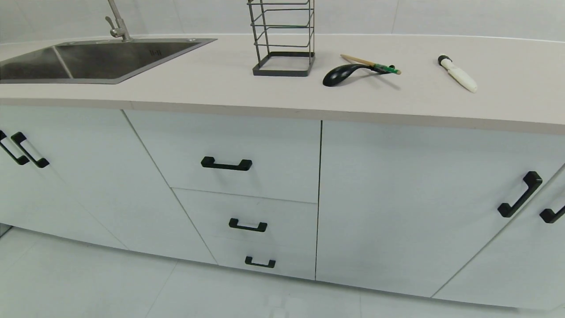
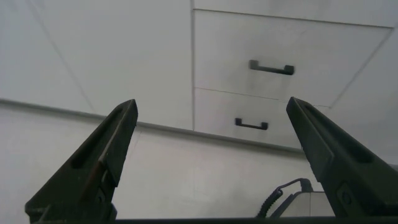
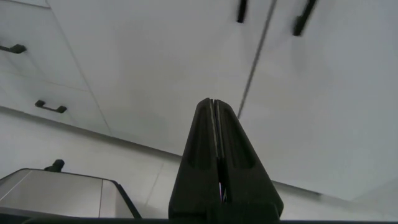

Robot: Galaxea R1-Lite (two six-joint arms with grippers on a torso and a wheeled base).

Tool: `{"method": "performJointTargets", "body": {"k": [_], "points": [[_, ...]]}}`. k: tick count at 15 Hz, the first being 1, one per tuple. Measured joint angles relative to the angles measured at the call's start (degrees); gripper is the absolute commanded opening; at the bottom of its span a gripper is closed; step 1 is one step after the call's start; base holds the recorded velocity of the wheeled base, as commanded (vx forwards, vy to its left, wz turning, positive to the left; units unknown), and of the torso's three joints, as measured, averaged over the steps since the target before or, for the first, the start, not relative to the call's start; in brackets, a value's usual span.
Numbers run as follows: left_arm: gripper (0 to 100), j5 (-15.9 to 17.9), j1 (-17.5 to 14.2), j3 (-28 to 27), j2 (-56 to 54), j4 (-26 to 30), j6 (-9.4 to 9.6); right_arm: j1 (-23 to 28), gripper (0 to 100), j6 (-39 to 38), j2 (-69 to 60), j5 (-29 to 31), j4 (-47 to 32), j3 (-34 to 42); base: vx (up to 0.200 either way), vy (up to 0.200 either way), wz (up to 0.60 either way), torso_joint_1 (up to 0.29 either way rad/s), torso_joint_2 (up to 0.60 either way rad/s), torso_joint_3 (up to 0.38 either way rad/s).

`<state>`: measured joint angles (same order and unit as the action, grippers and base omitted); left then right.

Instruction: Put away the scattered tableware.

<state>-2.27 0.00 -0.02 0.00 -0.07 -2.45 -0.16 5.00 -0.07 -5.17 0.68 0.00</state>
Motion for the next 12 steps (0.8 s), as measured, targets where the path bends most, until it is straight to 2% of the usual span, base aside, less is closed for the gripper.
{"method": "performJointTargets", "body": {"k": [4,9,12], "points": [[100,-0.05,0.0,0.02,0.0,0.02,0.02,0.0,0,-0.02,0.0,0.02,-0.02,0.0,0.0,0.0,0.0,0.0,0.0,0.0],[100,-0.05,0.0,0.02,0.0,0.0,0.02,0.0,0,-0.02,0.0,0.02,0.0,0.0,0.0,0.2,0.0,0.001,0.0,0.0],[100,-0.02,0.0,0.02,0.0,0.02,0.05,0.0,0,-0.02,0.0,0.02,0.0,0.0,0.0,0.0,0.0,0.0,0.0,0.0]]}}
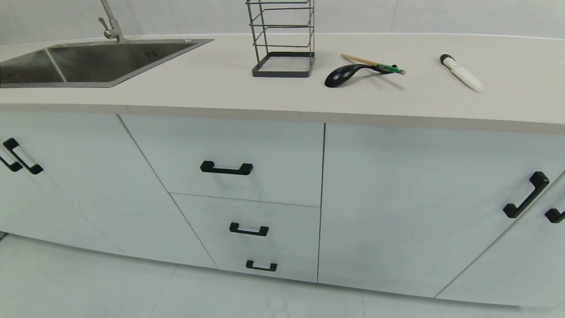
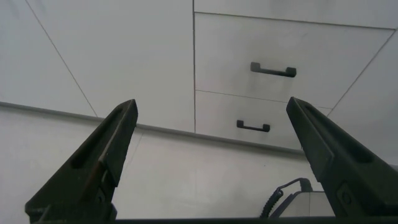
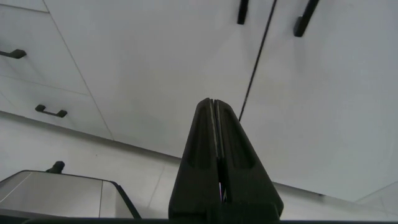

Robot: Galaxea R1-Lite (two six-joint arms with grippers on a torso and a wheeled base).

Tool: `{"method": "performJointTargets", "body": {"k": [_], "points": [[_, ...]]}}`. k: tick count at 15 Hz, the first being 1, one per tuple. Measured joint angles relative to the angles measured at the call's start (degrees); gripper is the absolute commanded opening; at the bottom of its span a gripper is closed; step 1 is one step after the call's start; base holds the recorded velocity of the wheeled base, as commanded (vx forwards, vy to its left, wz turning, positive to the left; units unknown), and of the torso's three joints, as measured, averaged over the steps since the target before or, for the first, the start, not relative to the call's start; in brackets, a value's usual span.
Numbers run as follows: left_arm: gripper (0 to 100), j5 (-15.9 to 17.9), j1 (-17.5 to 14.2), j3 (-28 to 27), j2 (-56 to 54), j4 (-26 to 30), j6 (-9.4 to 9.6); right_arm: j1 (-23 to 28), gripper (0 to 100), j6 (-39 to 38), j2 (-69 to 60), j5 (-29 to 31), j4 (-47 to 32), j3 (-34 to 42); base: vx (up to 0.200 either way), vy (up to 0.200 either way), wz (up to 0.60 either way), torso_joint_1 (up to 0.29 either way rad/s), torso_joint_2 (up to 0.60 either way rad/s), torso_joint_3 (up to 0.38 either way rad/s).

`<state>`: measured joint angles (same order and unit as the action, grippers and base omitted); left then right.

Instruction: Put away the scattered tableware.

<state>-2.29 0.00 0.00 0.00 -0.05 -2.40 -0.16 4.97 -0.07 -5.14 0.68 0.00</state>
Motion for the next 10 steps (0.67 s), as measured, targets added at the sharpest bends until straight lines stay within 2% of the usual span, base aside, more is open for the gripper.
{"method": "performJointTargets", "body": {"k": [10], "points": [[100,-0.06,0.0,0.0,0.0,-0.02,-0.06,0.16,0,-0.96,0.0,0.66,-0.17,0.0,0.0,0.0,0.0,0.0,0.0,0.0]]}}
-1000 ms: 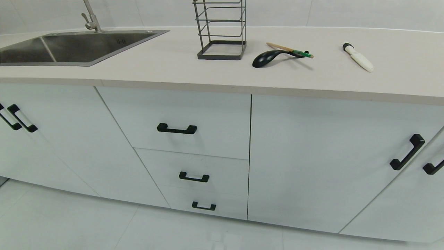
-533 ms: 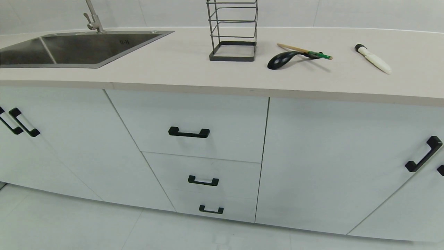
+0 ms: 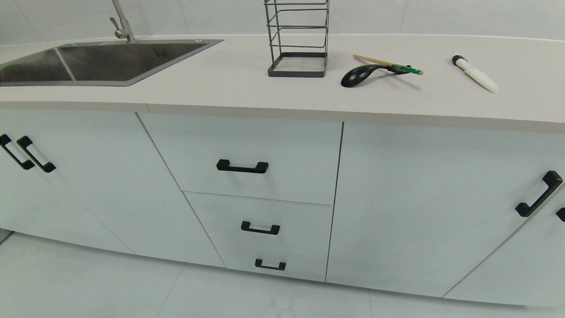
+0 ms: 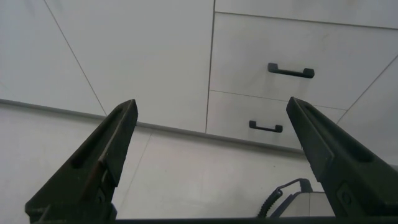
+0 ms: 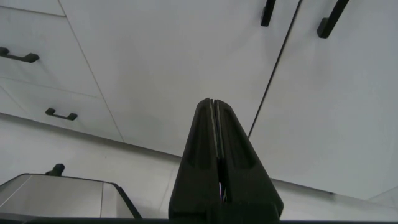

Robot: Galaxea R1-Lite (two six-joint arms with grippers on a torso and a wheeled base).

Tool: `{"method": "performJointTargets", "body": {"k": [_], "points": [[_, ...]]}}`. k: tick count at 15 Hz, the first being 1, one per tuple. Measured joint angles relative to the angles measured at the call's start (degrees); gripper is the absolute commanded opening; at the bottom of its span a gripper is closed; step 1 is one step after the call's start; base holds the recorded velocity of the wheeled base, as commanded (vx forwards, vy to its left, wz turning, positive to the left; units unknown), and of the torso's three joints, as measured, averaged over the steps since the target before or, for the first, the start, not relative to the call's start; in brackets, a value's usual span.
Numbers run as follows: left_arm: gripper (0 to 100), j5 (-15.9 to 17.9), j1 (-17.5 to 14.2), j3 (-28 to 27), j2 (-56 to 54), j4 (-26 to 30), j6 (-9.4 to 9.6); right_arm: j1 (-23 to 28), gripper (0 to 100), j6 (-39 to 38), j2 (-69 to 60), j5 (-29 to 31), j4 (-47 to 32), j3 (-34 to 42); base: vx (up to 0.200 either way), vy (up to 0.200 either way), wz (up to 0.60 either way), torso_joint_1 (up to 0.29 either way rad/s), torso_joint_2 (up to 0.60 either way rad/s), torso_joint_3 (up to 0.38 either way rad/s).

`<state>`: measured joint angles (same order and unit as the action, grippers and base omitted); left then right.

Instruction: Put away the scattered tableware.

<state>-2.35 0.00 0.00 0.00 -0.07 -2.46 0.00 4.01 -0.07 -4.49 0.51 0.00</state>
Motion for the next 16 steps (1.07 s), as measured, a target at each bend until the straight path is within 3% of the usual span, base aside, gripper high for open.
{"method": "performJointTargets", "body": {"k": [4,9,16], "points": [[100,0.04,0.0,0.0,0.0,0.05,0.0,0.0,0,0.0,0.0,0.02,-0.05,0.0,0.0,0.0,0.0,0.025,-0.03,-0.008],[100,0.04,0.0,0.0,0.0,0.0,0.09,0.0,0,-0.05,0.0,0.04,-0.09,0.0,0.0,0.0,0.0,0.228,-0.12,-0.112],[100,0.11,0.0,0.0,0.0,-0.04,0.2,0.0,0,-0.07,0.0,0.04,-0.07,0.0,0.0,0.0,0.0,0.212,-0.55,-0.196]]}}
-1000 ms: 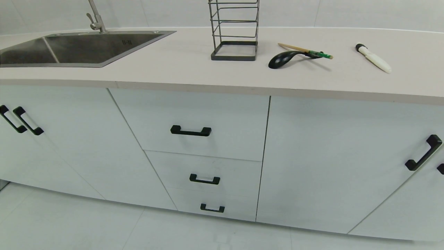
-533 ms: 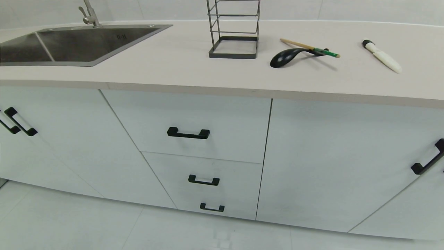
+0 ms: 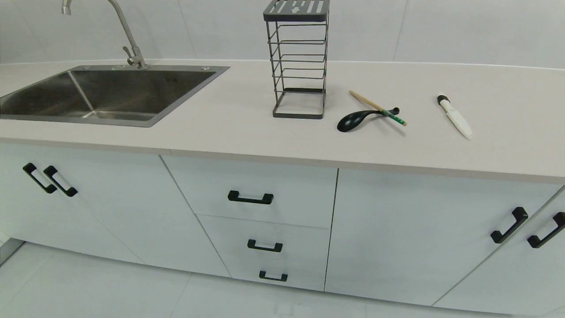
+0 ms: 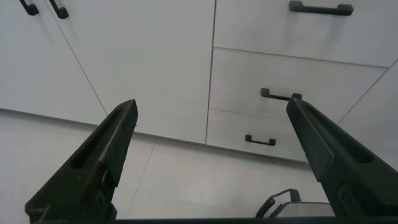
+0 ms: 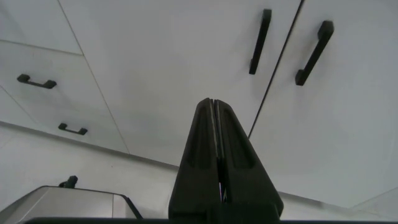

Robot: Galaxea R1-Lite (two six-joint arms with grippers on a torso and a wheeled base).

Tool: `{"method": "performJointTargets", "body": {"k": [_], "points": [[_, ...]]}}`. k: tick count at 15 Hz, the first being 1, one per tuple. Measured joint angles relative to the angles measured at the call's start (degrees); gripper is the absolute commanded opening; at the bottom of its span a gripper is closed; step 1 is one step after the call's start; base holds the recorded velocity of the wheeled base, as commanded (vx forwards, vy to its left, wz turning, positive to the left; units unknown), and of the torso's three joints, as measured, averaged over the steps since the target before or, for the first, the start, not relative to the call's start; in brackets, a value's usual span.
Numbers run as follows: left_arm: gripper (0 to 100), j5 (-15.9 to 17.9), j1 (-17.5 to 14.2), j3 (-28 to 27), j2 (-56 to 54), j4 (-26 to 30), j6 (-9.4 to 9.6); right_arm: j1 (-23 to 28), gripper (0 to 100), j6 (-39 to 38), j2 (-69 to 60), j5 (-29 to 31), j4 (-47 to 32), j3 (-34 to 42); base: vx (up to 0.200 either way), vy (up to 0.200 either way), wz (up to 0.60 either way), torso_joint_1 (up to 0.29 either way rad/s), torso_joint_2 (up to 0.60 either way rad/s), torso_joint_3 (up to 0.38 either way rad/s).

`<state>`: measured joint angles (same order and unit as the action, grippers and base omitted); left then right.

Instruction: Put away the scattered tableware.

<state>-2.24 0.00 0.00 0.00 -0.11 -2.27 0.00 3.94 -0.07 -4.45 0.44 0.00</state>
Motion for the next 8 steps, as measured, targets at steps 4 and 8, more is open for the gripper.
{"method": "performJointTargets", "body": {"k": [4,8], "points": [[100,4.92,0.0,-0.3,0.0,-9.57,0.52,0.0,0,-0.15,0.0,0.07,-0.01,0.0,0.0,0.0,0.0,-0.079,0.13,0.059],[100,16.01,0.22,-10.45,5.67,-15.41,7.41,0.0,0,-0.9,0.0,0.38,-0.04,0.0,0.0,0.0,0.0,-0.244,0.34,0.137]]}}
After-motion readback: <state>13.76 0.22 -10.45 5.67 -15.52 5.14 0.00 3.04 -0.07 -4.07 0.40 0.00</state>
